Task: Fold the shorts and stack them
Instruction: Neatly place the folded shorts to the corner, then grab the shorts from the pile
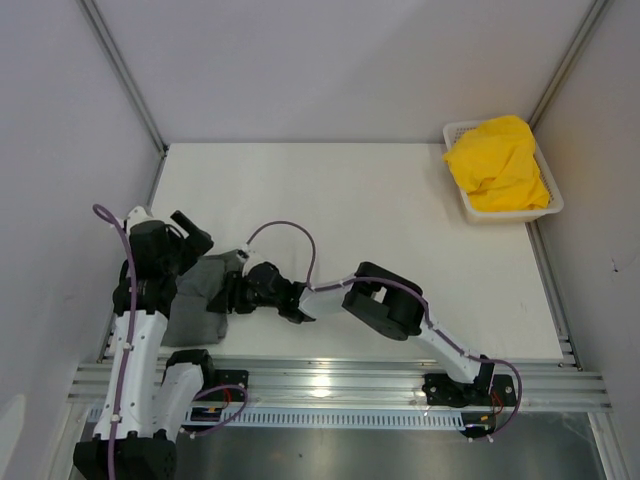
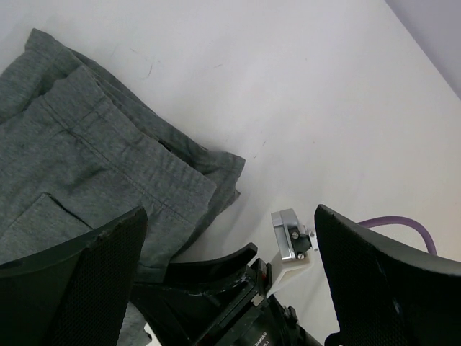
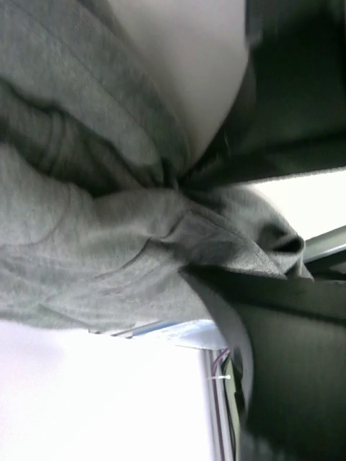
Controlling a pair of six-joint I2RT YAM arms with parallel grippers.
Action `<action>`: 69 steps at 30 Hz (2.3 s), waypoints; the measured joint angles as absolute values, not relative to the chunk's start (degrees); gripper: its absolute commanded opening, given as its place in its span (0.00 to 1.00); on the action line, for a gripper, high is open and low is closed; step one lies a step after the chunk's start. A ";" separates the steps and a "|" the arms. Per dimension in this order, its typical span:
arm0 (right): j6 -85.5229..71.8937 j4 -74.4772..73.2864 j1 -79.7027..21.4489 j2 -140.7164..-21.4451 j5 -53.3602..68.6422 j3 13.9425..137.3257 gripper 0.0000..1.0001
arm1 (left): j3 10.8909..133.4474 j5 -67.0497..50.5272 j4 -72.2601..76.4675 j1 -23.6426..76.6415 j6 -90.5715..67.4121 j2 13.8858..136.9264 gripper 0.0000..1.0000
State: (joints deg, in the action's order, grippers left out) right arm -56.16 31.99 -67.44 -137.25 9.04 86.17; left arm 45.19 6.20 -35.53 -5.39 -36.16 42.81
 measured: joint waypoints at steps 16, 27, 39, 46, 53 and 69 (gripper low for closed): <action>-45.67 16.82 -57.45 -109.30 3.70 70.48 0.78 | 45.25 -4.73 -32.84 -5.08 -31.59 42.15 0.99; -29.78 -10.26 -30.46 -86.61 -4.45 70.13 0.96 | 43.72 -1.96 -24.45 12.01 -35.79 49.10 0.99; -28.69 -22.48 -0.05 -95.35 -13.89 83.94 1.00 | 42.61 3.25 -15.99 21.96 -36.51 58.22 0.99; -31.16 -29.26 -0.40 -113.10 -20.38 100.05 1.00 | 40.82 4.29 -14.52 22.44 -36.34 58.89 0.99; -32.97 -31.33 0.64 -121.14 -26.13 105.71 0.00 | 38.94 4.40 -14.02 22.87 -35.97 60.34 0.99; -31.14 -25.34 5.23 -103.44 -3.36 119.37 0.00 | 38.57 12.32 -12.43 28.16 -34.50 59.92 0.99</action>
